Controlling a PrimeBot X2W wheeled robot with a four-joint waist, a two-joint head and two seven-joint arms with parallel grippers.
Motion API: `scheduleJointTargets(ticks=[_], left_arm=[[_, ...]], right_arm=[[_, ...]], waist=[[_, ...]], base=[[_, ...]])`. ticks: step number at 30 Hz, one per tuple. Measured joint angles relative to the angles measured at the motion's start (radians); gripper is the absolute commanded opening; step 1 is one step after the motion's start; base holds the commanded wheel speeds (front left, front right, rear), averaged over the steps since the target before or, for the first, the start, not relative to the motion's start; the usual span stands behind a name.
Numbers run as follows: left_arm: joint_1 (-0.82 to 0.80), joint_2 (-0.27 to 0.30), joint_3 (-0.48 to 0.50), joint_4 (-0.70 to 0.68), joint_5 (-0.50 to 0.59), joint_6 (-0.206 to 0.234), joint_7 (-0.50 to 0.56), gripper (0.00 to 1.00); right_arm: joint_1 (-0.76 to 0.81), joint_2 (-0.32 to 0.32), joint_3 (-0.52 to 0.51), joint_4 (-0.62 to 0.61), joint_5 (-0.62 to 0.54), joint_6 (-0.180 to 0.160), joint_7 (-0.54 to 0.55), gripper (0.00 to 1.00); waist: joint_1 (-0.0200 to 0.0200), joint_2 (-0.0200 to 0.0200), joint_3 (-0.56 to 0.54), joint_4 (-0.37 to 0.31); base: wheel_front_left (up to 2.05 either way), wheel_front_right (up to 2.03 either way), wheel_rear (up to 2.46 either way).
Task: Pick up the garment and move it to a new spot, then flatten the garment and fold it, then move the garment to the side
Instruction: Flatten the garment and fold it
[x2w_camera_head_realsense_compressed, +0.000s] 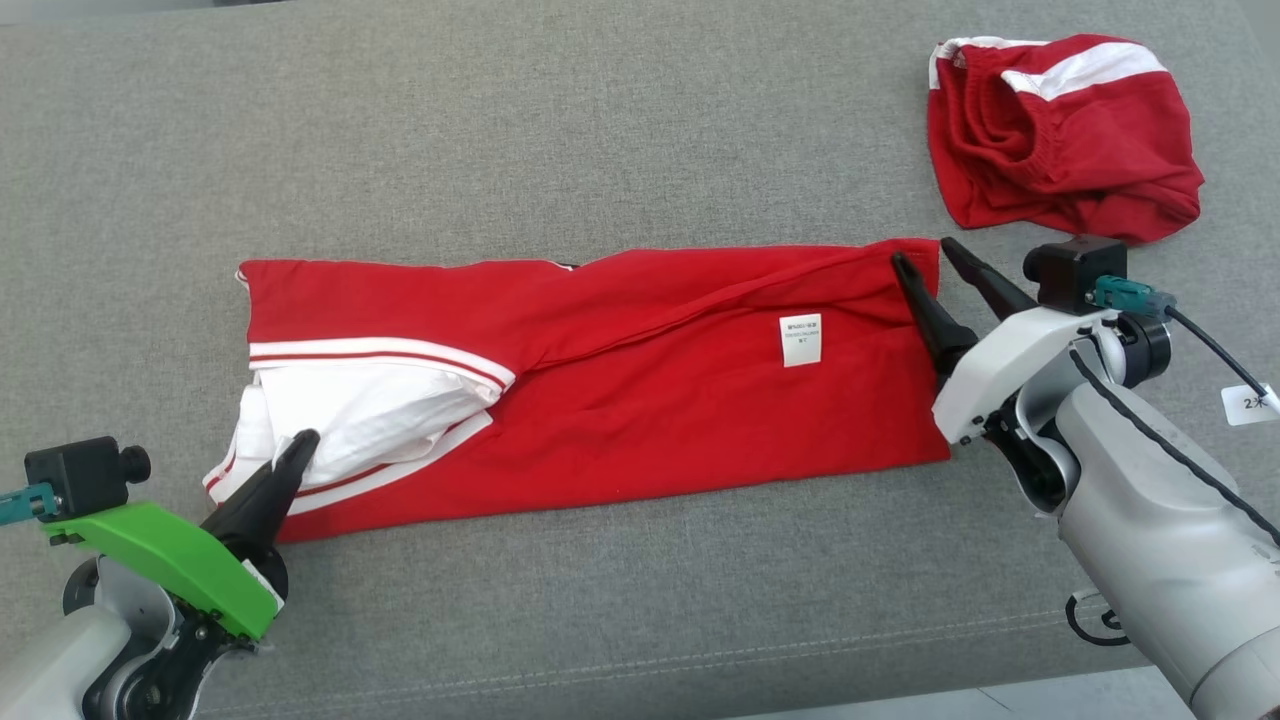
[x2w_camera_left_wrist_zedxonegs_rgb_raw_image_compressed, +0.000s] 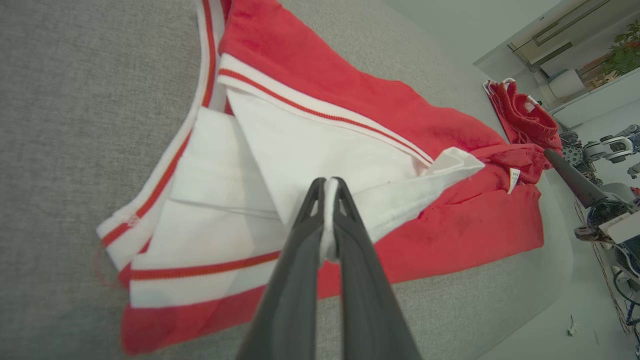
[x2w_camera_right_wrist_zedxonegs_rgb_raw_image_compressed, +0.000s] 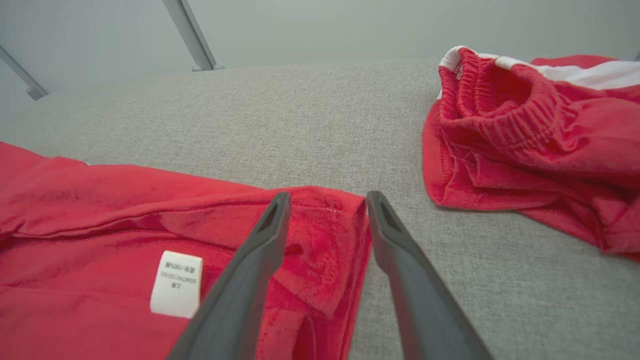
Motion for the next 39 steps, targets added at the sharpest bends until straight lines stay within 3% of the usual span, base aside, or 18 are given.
scheduleJointTargets(ticks=[1,17,22,29,30,32,33,34,35,36,39], left_arm=[[0.000,0.000,-0.001,0.003,0.000,0.000,0.000,1.00],[0.017,-0.007,0.010,0.012,0.023,0.000,-0.035,1.00],[0.016,-0.006,0.011,0.017,0.087,0.000,-0.044,1.00],[0.015,-0.043,0.023,-0.012,0.127,0.000,-0.052,1.00],[0.014,-0.051,0.023,-0.017,0.131,0.000,-0.052,1.00],[0.014,-0.064,0.023,-0.022,0.133,0.000,-0.052,1.00],[0.014,-0.069,0.023,-0.023,0.134,0.000,-0.052,1.00],[0.014,-0.073,0.023,-0.023,0.134,0.000,-0.052,1.00],[0.014,-0.075,0.023,-0.023,0.134,0.000,-0.052,1.00],[0.015,-0.077,0.024,-0.023,0.137,0.000,-0.052,1.00],[0.015,-0.080,0.026,-0.022,0.141,0.000,-0.052,1.00]], right_arm=[[0.001,-0.001,-0.002,-0.006,0.000,0.000,0.000,1.00],[0.067,-0.002,-0.041,-0.061,0.010,0.000,0.000,1.00],[0.076,-0.001,-0.048,-0.061,0.013,0.000,0.000,1.00],[0.076,0.002,-0.055,-0.048,0.020,0.000,0.000,1.00],[0.076,0.006,-0.053,-0.035,0.025,0.000,0.000,0.78],[0.076,0.010,-0.047,-0.018,0.026,0.000,0.000,0.44],[0.076,0.012,-0.046,-0.016,0.027,0.000,0.000,0.33],[0.076,0.013,-0.044,-0.014,0.027,0.000,0.000,0.33],[0.075,0.015,-0.043,-0.012,0.027,0.000,0.000,0.20],[0.075,0.015,-0.040,-0.011,0.027,0.000,0.000,0.00],[0.072,0.015,-0.038,-0.011,0.027,0.000,0.000,0.00]], waist=[[0.0000,0.0000,-0.002,0.000],[0.0000,0.0000,-0.028,0.002],[0.0000,0.0000,-0.031,0.007],[0.0000,0.0000,-0.033,0.017],[0.0000,0.0000,-0.033,0.019],[0.0000,0.0000,-0.033,0.022],[0.0000,0.0000,-0.033,0.023],[0.0000,0.0000,-0.033,0.025],[0.0000,0.0000,-0.033,0.026],[0.0000,0.0000,-0.033,0.029],[0.0000,0.0000,-0.034,0.032]], base=[[0.00,0.00,0.00],[0.00,0.00,0.00],[0.00,0.00,0.00],[0.00,0.00,0.00],[0.00,0.00,0.00],[0.00,0.00,0.00],[0.00,0.00,0.00],[0.00,0.00,0.00],[0.00,0.00,0.00],[0.00,0.00,0.00],[0.00,0.00,0.00]])
